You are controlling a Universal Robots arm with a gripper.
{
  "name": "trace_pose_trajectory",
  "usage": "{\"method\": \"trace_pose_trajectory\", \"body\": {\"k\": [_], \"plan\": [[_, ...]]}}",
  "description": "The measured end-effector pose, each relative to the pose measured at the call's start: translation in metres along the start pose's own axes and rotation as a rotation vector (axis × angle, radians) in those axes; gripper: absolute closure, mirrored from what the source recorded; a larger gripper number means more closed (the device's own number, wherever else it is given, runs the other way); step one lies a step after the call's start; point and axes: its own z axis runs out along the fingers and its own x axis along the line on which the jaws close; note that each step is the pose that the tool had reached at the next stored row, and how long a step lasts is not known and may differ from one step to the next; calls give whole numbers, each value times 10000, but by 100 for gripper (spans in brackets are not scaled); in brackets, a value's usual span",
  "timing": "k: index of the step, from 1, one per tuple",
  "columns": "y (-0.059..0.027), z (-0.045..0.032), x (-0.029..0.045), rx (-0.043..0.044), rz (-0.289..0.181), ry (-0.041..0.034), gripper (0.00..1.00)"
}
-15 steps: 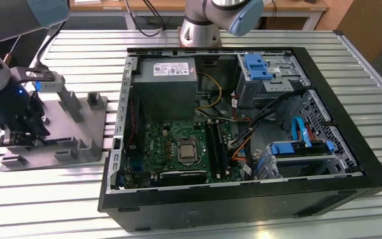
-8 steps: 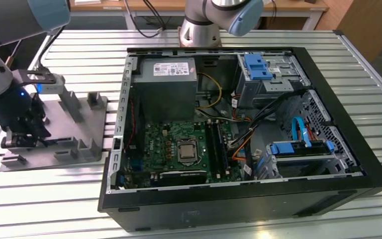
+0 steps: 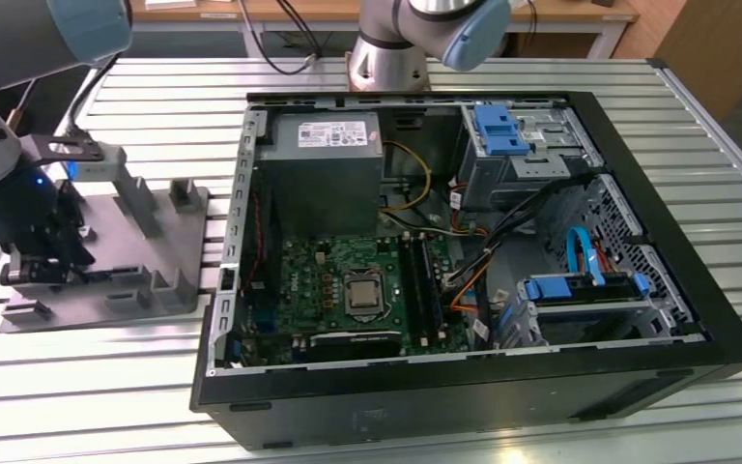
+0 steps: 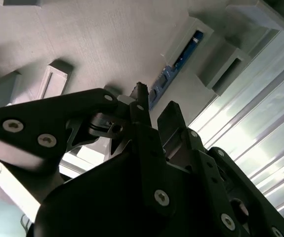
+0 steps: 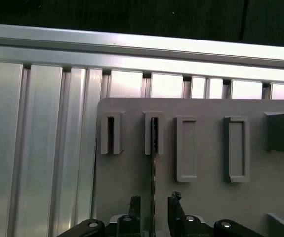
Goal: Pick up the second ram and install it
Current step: 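Pick up the second ram and move it above second insertion slot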
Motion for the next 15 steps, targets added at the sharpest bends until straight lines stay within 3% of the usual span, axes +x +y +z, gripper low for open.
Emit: {"method": "trace_pose_trajectory", "body": {"k": [8,15], "plan": [[22,124,-2,2,-44,-3,65],[22,123,-2,1,-44,-3,65]]}}
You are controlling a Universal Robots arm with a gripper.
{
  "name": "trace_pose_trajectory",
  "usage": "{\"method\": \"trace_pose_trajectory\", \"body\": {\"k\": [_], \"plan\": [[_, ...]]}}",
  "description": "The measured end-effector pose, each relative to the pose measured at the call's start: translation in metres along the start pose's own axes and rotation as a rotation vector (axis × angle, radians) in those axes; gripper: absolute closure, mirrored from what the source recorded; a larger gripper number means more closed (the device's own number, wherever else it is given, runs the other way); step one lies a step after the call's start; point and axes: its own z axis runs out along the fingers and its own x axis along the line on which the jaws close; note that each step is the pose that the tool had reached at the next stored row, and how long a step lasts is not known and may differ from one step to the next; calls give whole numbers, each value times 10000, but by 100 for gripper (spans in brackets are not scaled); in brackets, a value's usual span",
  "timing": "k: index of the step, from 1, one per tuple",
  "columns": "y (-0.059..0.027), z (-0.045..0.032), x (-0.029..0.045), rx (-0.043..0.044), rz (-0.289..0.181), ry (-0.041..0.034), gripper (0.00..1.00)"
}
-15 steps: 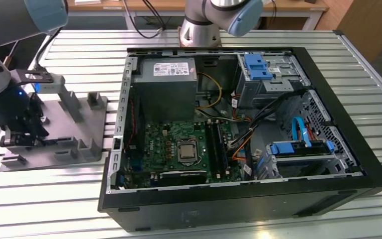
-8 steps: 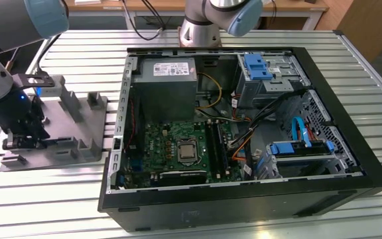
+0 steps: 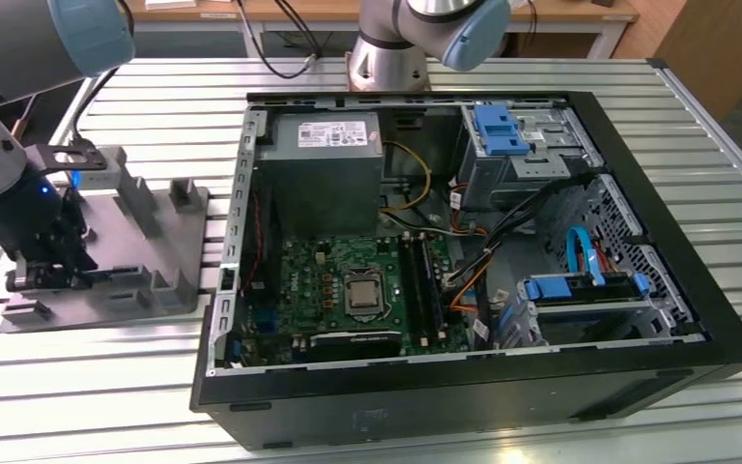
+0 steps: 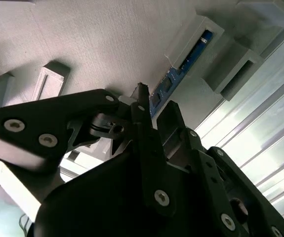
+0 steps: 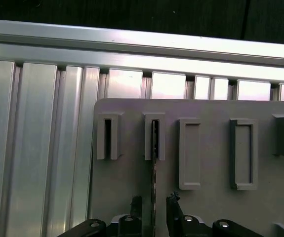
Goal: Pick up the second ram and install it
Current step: 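Pick up the second ram and move it above second insertion slot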
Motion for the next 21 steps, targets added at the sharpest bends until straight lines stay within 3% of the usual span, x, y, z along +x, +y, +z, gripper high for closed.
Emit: {"method": "trace_pose_trajectory", "body": {"k": [1,3,7,21], "plan": [[0,0,0,0,0,0,66],[0,0,0,1,0,-1,78],[0,0,0,1,0,-1,86],[0,0,0,2,0,-5,86]]}}
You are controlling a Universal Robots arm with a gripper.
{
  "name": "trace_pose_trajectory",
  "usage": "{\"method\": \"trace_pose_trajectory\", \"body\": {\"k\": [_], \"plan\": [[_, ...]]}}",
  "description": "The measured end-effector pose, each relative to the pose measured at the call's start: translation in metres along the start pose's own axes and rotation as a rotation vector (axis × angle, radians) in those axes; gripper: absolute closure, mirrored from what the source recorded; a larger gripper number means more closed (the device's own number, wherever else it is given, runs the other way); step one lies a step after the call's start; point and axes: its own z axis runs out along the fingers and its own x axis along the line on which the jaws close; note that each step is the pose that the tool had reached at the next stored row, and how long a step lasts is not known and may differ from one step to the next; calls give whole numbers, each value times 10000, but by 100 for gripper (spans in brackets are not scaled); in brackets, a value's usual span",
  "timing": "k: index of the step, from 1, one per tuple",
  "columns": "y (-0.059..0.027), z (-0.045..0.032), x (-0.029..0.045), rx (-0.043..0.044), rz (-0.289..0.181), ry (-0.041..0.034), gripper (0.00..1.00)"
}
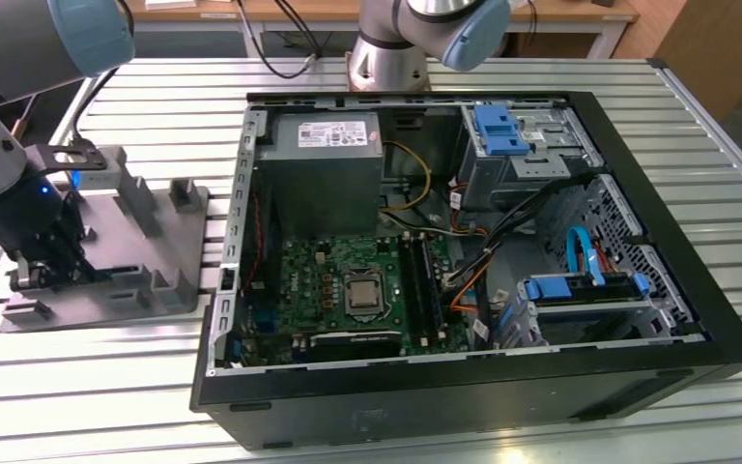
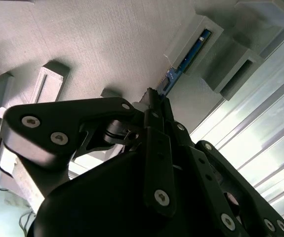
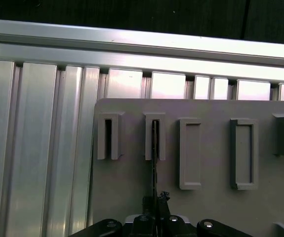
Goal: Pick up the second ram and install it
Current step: 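Pick up the second ram and move it above second insertion slot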
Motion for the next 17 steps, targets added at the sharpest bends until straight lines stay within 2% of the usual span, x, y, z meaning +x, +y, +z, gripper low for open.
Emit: {"method": "trace_pose_trajectory", "body": {"k": [4,17], "plan": [[0,-42,-1,-1,0,0,86],[1,-304,-5,1,0,-18,86]]}}
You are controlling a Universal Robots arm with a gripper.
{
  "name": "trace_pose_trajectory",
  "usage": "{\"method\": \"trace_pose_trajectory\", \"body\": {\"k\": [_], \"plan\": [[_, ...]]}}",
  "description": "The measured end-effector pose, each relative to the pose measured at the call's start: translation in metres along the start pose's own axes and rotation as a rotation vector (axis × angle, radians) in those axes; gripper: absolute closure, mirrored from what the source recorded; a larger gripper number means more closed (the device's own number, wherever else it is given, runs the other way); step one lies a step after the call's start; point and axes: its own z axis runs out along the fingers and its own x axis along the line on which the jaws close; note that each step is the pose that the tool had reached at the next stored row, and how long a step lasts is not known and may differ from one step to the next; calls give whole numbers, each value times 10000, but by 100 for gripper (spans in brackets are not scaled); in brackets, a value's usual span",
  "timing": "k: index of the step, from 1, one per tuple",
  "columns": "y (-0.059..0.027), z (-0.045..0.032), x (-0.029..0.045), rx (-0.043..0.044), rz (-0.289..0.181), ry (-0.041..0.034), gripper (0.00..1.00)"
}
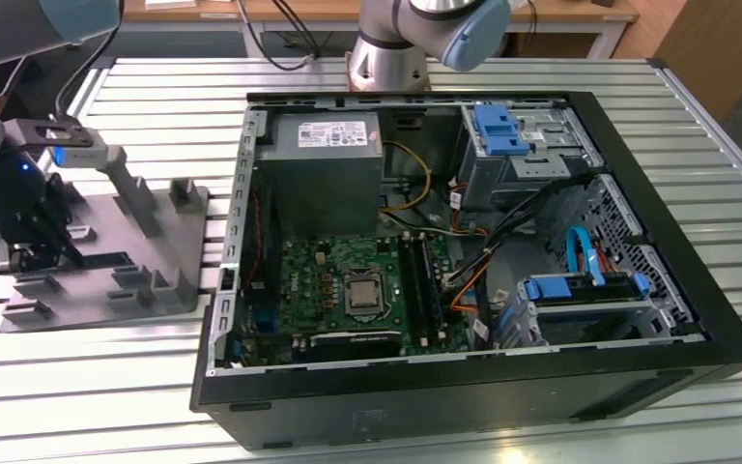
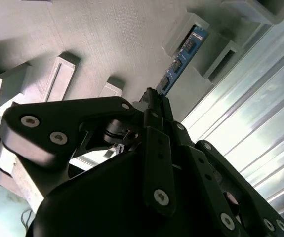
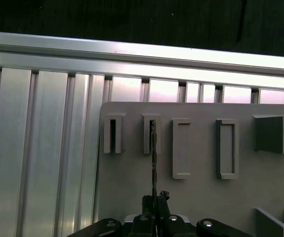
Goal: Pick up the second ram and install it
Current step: 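Pick up the second ram and move it above second insertion slot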
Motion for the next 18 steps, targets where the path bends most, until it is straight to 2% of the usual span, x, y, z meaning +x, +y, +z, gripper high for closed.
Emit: {"method": "trace_pose_trajectory", "body": {"k": [18], "plan": [[1,-244,-4,8,0,-115,86]]}}
